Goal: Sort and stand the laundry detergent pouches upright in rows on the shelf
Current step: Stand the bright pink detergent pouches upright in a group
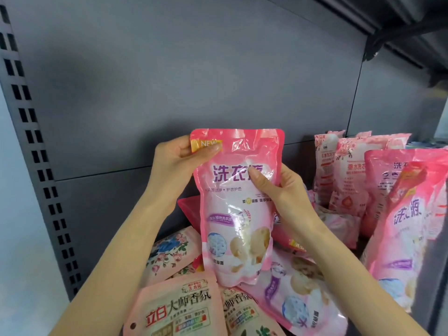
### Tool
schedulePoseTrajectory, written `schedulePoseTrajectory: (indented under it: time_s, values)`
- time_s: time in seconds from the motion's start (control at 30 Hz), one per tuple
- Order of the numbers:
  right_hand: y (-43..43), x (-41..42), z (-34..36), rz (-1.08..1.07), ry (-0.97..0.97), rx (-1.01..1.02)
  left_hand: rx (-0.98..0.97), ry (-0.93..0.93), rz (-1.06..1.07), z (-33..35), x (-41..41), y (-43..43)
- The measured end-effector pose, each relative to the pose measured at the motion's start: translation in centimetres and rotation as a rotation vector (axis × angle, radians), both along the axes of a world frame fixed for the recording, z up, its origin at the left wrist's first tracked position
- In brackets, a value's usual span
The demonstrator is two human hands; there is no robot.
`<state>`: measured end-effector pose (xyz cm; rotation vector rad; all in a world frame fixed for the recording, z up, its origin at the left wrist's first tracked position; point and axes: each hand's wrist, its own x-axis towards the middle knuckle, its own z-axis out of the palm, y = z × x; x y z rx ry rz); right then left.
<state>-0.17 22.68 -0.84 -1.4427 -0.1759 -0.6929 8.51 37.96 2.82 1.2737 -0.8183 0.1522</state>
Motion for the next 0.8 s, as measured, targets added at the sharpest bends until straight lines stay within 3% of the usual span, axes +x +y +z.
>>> schedulePoseTrajectory:
  time_s: [0.23,0.5,0.6,0.7,0.8]
  values:
    - [-0.1,-0.6,-0.5,0.024,-0.009,0.024,0.044,-0.032,-0.025,0.2,-0.7,-0.3]
    - [-0.2,-0.6,-0.2,0.023,0.017,-0.095,0.124,-0.025,-0.015,-0.3,-0.9,0.6]
    - [-1.1,-1.5,1.3,-0.007,0.089,-0.237,0.082,-0.031,0.025,-0.1,-0.6,1.3]
    - [-2.8,-2.3,1.5,-0.204,0.153,-0.379,0.072,-0.027,0.06,-0.3,-0.4,1.8]
    - [-3.9,-2.6,-0.8,-0.363,0.276,-0.734,0.066,-0.025,0.059,-0.3,-0.4,1.8]
